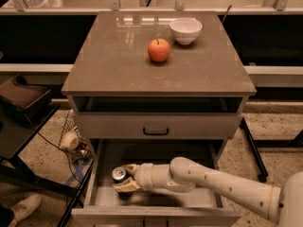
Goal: Place pepsi can into middle drawer
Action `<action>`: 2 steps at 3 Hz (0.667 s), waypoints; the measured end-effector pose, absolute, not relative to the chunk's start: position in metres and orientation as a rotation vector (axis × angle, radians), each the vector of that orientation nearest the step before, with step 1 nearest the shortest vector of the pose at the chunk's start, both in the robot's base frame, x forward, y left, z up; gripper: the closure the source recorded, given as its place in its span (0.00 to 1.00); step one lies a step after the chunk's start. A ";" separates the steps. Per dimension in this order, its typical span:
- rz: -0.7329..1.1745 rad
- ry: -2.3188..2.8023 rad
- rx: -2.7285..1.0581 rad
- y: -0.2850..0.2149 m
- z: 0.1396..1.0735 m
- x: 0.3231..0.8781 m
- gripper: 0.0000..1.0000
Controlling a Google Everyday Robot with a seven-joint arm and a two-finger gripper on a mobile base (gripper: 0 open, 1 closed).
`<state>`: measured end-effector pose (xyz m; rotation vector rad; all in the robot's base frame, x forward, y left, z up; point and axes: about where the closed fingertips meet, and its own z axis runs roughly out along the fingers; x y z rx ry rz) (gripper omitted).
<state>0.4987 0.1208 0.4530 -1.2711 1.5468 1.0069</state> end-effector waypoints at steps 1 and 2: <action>1.012 1.544 -1.273 0.123 0.453 0.497 0.52; 1.014 1.543 -1.275 0.125 0.453 0.497 0.29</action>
Offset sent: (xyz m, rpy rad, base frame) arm -0.0007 0.0016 0.0000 0.0011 0.0007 0.0028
